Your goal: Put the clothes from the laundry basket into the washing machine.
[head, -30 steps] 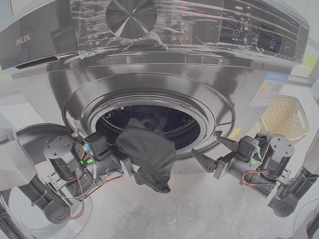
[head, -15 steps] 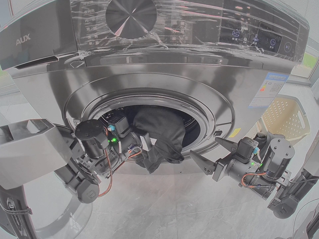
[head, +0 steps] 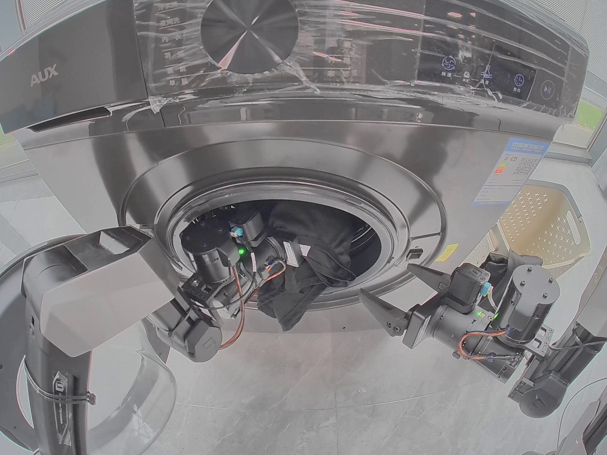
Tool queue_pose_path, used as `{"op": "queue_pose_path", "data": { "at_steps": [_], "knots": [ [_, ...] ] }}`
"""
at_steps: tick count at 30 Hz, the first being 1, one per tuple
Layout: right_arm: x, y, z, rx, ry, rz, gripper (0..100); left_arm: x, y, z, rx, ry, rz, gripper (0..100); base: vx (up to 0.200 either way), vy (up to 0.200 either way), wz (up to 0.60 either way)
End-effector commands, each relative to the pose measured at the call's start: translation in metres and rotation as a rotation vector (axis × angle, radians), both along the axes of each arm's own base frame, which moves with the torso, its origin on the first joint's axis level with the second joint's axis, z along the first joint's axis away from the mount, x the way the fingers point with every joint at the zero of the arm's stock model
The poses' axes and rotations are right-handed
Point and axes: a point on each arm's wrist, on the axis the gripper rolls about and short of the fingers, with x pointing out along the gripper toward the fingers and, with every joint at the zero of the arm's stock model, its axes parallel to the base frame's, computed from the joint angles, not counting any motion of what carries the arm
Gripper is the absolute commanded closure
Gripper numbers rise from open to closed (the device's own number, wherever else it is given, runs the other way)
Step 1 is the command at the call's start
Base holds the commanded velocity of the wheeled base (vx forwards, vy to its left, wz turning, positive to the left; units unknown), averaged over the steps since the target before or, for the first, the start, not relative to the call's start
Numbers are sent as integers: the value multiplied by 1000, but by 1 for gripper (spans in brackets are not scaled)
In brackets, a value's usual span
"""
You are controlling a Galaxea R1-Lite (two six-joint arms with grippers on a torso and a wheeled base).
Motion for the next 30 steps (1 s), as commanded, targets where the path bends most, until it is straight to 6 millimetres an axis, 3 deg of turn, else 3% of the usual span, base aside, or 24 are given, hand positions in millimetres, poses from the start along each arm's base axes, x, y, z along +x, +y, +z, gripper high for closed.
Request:
{"op": "queue_pose_path", "data": {
  "at_steps": [1,10,20,21,30],
  "knots": [
    [1,1,-1,-2,2,1,0,20,-7,-6,6,24,31,100,0,0,0],
    [0,1,-2,-4,6,5,0,66,-12,5,1,30,101,100,0,0,0],
    [0,2,-2,-3,7,10,0,94,-10,2,6,42,136,100,0,0,0],
    [0,1,-2,-3,7,8,0,94,-9,3,8,46,139,0,0,0,0],
    [1,3,-1,2,1,5,0,80,-8,4,43,128,166,0,0,0,0]
  ]
}}
